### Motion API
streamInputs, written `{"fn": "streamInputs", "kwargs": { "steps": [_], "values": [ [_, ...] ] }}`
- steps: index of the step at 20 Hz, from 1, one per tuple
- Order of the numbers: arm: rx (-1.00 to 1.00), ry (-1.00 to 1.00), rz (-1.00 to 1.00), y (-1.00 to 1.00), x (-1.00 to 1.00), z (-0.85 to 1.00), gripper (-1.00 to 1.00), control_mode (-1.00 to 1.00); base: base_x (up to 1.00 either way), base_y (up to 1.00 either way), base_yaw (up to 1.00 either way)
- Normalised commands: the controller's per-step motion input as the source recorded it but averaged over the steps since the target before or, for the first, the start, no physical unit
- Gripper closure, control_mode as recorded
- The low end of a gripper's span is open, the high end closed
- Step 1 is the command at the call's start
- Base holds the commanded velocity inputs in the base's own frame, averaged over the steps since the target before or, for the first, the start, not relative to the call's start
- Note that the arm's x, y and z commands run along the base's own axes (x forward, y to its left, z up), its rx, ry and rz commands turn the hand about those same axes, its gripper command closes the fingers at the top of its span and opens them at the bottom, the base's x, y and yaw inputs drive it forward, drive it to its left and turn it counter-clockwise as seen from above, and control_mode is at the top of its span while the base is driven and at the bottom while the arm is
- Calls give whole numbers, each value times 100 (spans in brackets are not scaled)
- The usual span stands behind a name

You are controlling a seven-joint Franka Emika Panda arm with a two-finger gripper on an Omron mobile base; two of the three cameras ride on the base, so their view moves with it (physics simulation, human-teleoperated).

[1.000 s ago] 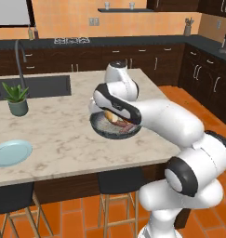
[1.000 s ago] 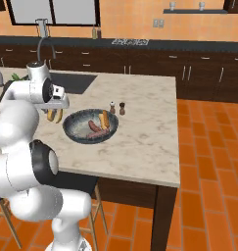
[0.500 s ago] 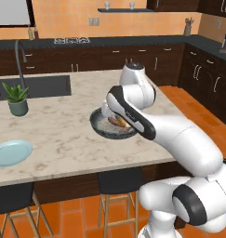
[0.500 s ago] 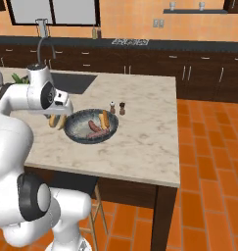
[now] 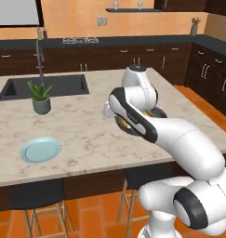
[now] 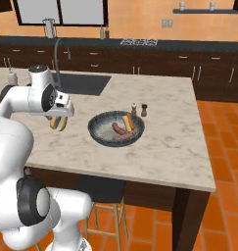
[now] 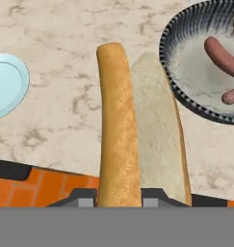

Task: Place one bun and one sausage from the bowl on each plate.

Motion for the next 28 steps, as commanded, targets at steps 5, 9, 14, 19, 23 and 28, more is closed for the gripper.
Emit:
{"fn": "streamInputs", "kwargs": {
  "steps": [5, 9, 14, 19, 23, 28],
  "values": [
    [0, 0, 0, 0, 0, 0, 100, 100, -5, 100, -17],
    [-3, 8, -1, 37, 5, -2, 100, -100, 14, 45, -7],
    [-10, 41, 15, 98, 58, -30, 100, -100, 0, 0, 0],
    [-17, 27, 4, 82, 38, -47, 100, -100, 0, 0, 0],
    [-2, 0, 3, 67, 14, -88, 100, -100, 0, 0, 0],
    [0, -8, 1, 51, 43, -79, 100, -100, 0, 0, 0]
  ]
}}
